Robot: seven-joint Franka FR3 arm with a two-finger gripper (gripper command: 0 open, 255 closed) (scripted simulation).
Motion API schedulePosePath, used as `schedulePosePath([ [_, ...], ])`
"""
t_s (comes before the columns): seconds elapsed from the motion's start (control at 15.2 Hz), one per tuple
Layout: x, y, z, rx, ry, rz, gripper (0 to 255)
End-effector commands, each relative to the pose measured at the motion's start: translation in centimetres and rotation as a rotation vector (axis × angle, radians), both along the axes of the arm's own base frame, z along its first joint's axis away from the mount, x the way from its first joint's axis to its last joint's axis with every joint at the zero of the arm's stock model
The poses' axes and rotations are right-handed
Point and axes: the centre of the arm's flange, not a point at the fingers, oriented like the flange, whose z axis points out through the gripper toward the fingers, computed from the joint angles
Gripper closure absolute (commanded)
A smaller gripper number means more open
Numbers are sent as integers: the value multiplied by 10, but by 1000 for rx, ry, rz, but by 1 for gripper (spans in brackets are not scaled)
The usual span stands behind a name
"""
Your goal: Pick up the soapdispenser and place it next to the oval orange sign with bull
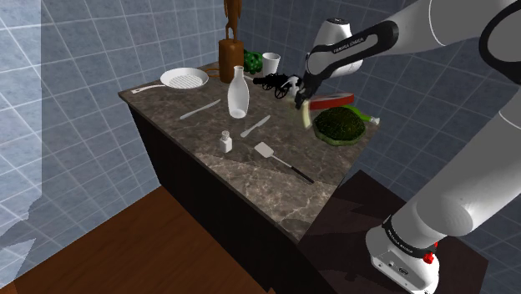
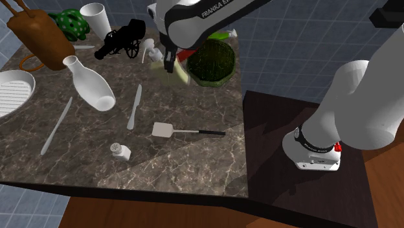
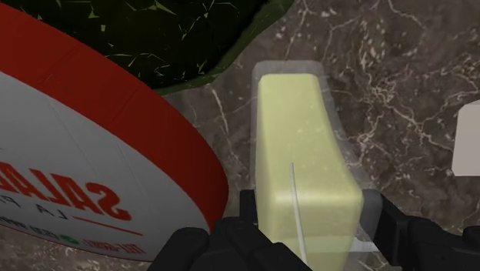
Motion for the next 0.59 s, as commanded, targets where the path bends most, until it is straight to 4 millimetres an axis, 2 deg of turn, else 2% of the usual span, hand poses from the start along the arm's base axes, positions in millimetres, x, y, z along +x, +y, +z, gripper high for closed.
schedulePosePath([
  [0.0,1,1,-10,0,-1,0,255],
  [0.4,1,1,-42,0,-1,0,255],
  [0.53,1,1,-44,0,-1,0,255],
])
